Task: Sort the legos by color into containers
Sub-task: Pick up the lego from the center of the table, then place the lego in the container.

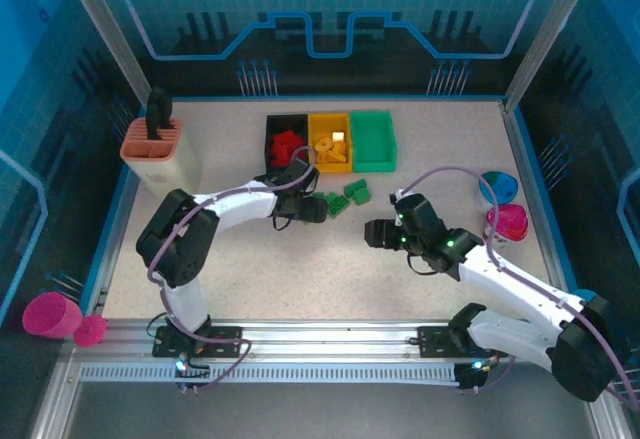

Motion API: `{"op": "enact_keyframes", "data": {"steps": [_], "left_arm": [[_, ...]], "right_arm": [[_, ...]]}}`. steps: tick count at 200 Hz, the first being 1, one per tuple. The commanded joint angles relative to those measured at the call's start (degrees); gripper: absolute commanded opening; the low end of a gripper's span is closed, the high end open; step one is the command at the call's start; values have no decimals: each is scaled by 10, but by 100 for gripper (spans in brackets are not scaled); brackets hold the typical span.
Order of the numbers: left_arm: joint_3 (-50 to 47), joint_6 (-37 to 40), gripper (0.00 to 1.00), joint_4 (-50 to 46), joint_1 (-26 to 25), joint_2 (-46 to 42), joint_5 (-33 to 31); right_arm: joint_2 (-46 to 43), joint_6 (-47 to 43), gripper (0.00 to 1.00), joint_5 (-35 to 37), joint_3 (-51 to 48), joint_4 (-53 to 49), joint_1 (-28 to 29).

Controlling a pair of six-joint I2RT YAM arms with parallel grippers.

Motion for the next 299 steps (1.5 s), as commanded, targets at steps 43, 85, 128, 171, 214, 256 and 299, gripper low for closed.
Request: {"op": "enact_keyframes", "data": {"steps": [43, 85, 128, 171, 214, 256, 299], "left_arm": [[12, 31, 70, 4, -4, 27, 67], [27, 39, 52, -15, -25, 42, 52], [37, 43, 27, -41, -39, 23, 22], [56, 48, 25, -46, -46, -51, 40], [87, 59, 26, 31, -44, -104, 76], [197, 50, 26, 84, -41, -14, 109], [326, 37, 26, 121, -38, 127, 116]], "right_arm": [[-27, 23, 75, 5, -23, 10, 6], [-29, 29, 75, 6, -32, 15, 6], [-47, 29, 75, 19, -38, 5, 6], [-76, 39, 75, 39, -44, -13, 5], [-115, 58, 75, 70, -58, -34, 5], [-147, 63, 75, 57, -73, -50, 7], [-158, 78, 75, 36, -99, -40, 33]]}}
